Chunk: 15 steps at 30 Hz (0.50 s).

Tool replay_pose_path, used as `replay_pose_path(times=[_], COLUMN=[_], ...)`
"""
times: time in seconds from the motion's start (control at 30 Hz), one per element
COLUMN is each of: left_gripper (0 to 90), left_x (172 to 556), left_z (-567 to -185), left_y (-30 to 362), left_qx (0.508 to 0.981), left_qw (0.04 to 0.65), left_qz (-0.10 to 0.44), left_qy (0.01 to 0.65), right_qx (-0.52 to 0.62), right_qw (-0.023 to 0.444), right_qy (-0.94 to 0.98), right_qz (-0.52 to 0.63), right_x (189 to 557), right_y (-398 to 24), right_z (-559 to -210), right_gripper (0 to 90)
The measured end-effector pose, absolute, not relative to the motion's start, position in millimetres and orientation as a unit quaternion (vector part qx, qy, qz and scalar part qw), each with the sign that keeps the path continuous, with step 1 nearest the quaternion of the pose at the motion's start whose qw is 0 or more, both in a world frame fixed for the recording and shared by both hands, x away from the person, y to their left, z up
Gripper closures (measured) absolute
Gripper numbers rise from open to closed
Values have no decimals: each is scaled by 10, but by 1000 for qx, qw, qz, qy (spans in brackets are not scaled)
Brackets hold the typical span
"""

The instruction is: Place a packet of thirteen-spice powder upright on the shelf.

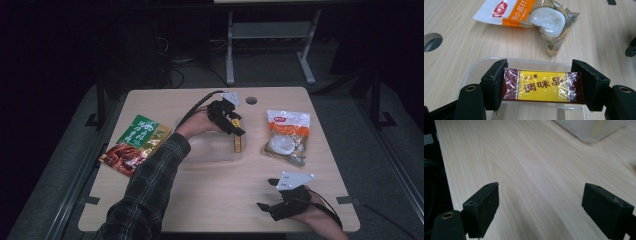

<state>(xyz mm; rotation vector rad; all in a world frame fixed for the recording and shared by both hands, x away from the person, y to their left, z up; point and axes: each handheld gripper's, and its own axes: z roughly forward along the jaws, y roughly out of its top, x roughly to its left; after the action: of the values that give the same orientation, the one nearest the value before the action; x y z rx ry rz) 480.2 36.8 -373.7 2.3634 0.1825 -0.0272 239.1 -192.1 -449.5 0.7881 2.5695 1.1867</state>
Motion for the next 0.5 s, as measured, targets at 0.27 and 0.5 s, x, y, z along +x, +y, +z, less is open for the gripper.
replay_pose_path(times=[0.27, 0.5], left_gripper=[224, 149], left_x=[4791, 4764], left_z=[-3647, -3494], left_y=[420, 617], left_qx=[919, 912], left_qw=[387, 396], left_qz=[-1, 7], left_qy=[80, 103], right_qx=[267, 270], right_qw=[100, 98], right_qy=[870, 870], right_qz=[402, 402], right_x=[2387, 2387], right_y=[-1918, -1917], right_z=[-4496, -4502], right_gripper=[139, 139])
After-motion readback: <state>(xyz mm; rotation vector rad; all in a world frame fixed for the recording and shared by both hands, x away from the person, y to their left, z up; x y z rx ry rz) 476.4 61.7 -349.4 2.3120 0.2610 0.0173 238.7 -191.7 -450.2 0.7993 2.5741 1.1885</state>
